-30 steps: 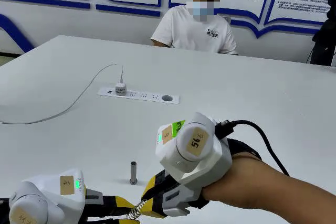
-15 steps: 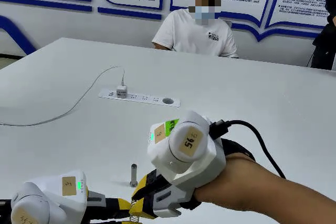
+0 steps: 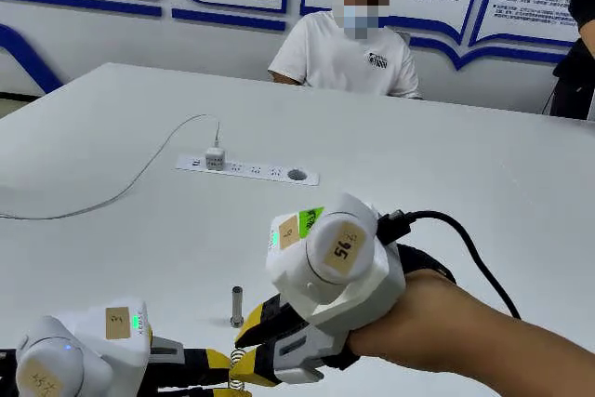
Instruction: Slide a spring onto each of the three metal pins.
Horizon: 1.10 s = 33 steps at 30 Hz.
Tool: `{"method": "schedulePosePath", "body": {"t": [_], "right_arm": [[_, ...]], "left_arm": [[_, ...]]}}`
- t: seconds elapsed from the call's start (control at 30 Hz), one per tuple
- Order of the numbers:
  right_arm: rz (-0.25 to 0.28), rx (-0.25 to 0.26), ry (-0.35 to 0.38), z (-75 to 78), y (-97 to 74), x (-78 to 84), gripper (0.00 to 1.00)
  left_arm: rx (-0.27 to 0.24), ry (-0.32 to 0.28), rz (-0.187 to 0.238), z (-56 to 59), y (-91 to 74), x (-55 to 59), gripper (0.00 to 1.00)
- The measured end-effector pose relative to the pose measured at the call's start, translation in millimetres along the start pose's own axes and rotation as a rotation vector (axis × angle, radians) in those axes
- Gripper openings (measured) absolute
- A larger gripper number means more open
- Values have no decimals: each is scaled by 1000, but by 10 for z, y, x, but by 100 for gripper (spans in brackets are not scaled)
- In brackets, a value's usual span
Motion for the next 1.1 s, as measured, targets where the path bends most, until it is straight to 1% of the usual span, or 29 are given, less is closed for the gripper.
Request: {"method": "schedulePosePath", "body": {"t": [0.1, 0.17, 0.43, 1.1], "right_arm": [[-1, 1, 3, -1, 20, 23, 15], [2, 5, 7, 9, 26, 32, 15], [24, 11, 18, 31, 23, 8, 13], [44, 15, 31, 48, 37, -18, 12]], "left_arm": [[-1, -4, 6, -6, 2, -10, 11], [1, -18, 21, -6, 2, -36, 11], [0, -19, 23, -15, -4, -34, 11], [-2, -25, 29, -28, -4, -47, 11]]}}
Point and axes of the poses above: the centre of the closed fingertips' face, and the gripper's own axes: y roughly forward along the fingers, z roughly to its right, x roughly out of its underside, the point moved 3 cm from there along -y, roughly backward along the fingers, and after that the axes turned 4 degrees about -x, right-handed, at the moved point
